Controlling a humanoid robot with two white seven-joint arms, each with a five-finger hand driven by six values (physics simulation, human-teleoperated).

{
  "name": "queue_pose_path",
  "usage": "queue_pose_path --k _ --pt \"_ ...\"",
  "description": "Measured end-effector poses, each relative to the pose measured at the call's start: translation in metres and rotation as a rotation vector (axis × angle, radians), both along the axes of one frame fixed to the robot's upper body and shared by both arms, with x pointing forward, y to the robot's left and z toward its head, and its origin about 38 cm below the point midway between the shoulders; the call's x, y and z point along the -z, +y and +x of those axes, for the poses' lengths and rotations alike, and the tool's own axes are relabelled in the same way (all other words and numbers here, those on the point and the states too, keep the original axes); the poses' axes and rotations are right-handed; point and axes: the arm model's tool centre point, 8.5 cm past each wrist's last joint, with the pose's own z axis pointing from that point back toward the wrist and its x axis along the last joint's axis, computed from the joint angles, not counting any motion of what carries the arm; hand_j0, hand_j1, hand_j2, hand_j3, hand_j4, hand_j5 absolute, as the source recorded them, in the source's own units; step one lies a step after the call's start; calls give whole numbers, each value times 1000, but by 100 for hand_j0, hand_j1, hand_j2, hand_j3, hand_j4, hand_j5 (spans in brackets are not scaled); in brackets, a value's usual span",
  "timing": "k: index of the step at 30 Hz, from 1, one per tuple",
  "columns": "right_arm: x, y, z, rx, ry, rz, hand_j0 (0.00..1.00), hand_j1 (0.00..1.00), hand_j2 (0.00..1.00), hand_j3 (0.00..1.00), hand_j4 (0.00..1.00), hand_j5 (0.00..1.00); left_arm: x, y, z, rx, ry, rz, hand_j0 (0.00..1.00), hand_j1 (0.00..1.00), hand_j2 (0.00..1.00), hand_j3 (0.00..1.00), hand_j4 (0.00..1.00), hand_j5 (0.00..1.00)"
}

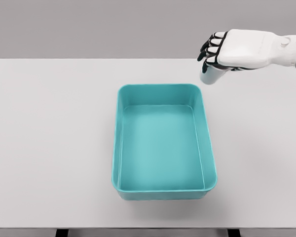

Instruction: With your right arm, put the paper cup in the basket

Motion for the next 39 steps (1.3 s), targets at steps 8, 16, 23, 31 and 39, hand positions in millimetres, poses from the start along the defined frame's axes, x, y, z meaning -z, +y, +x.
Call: queue_pose_path --k 8,16,23,31,39 --pt "6 27 2 -60 12 14 69 69 69 69 69 69 0 0 -1 0 1 0 100 100 100 100 100 100" --pt "11 46 2 -101 24 23 69 69 69 69 69 69 0 0 0 -1 0 0 100 100 100 100 100 100" --pt "20 57 0 -129 44 24 68 68 68 68 68 68 0 0 0 0 0 0 100 100 100 100 100 100" --pt "32 73 -3 -167 72 17 66 66 66 66 66 66 0 0 0 -1 0 0 100 100 100 100 100 100" --pt "50 85 -8 -196 113 17 66 66 66 66 66 66 0 0 0 -1 0 0 100 100 100 100 100 100"
